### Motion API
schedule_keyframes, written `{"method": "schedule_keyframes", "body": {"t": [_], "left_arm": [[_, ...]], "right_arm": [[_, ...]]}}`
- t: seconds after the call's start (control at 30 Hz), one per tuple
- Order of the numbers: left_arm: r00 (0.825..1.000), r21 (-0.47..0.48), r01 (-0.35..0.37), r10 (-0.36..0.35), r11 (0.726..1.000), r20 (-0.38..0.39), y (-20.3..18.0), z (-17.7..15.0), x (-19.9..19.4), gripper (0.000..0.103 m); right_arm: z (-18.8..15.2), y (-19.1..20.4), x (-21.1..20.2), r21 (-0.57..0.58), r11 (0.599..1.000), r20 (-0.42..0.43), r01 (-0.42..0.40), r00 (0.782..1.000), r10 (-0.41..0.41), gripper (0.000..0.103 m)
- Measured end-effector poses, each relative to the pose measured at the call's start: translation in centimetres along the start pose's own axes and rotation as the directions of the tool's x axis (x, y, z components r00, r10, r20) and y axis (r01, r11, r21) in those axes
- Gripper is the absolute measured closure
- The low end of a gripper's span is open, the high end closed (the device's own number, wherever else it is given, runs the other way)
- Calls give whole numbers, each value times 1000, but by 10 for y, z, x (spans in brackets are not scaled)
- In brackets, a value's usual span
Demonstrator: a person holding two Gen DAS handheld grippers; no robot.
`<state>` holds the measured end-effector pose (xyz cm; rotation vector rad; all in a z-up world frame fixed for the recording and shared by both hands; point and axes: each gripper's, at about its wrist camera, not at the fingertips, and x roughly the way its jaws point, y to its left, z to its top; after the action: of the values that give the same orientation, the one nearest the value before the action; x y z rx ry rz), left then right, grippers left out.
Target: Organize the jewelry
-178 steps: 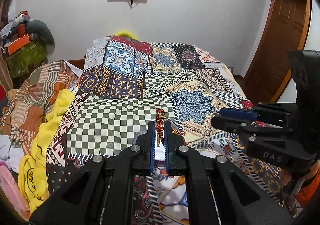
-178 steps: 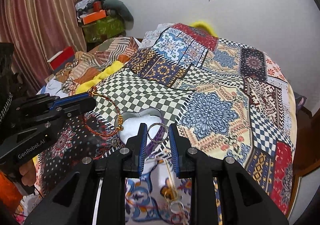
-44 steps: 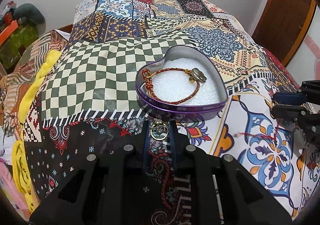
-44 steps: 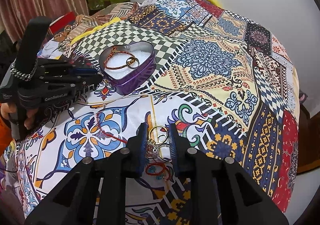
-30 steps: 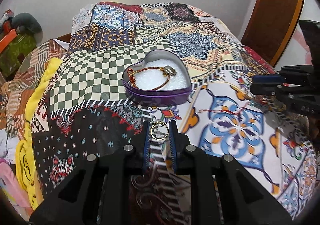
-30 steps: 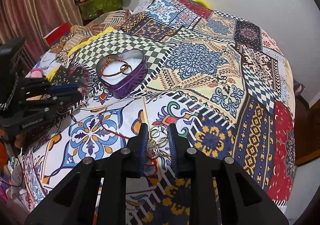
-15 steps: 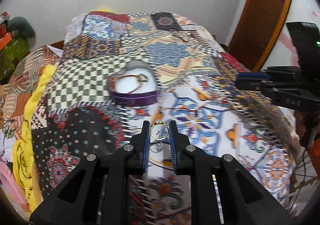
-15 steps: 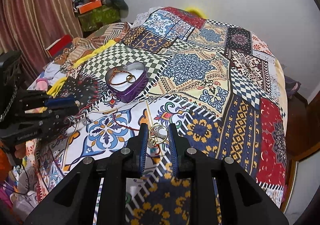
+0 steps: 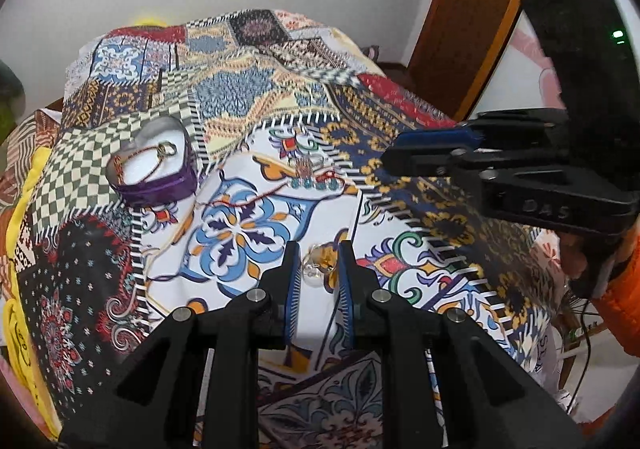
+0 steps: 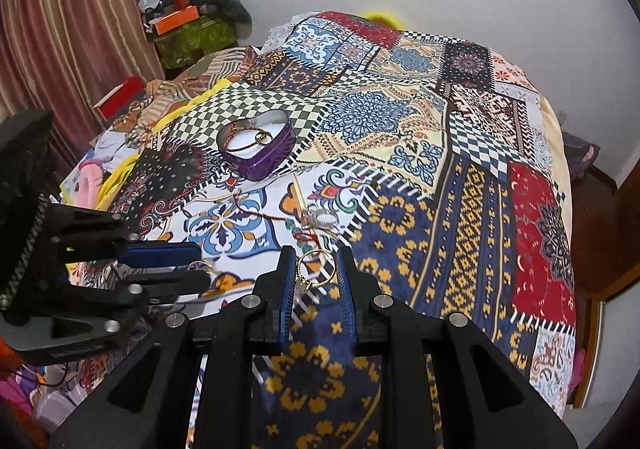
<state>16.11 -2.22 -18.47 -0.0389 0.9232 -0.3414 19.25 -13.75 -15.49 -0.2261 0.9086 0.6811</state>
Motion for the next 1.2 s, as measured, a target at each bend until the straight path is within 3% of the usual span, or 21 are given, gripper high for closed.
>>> {"method": "schedule_keyframes", "body": {"t": [0.1, 0.27, 0.5, 0.6, 0.83, 0.9, 0.93, 1.2], "left_arm": [[1000, -11, 9, -9, 1000, -20, -1, -1, 2, 85], [1000, -4, -22, 22, 1000, 6, 1, -5, -13, 71], [995, -25, -100, 100, 995, 8, 16, -10, -22, 71], [992, -77, -127, 127, 989, 6, 34, -10, -20, 71], [997, -101, -73, 69, 992, -40, 43, -10, 3, 71], [997, -86, -73, 71, 994, -33, 39, -11, 9, 78], [997, -77, -70, 68, 995, -31, 37, -11, 12, 93], [998, -43, -66, 67, 997, 17, 22, -2, -3, 95]], "right_arm": [[-5, -4, -3, 16, 1000, -1, -2, 1000, 2, 84], [-12, -8, -6, 24, 1000, -1, 6, 1000, -6, 84], [-16, -12, -6, 45, 999, 5, -12, 1000, 12, 84], [-17, -13, -5, 48, 999, 6, -17, 1000, 16, 84], [-18, -16, 2, 64, 997, -5, -31, 999, 32, 84], [-19, -17, 4, 66, 997, -10, -32, 999, 33, 84], [-20, -17, 4, 68, 997, -12, -34, 999, 34, 84], [-17, -14, -3, 69, 997, 6, -38, 999, 38, 84]]}}
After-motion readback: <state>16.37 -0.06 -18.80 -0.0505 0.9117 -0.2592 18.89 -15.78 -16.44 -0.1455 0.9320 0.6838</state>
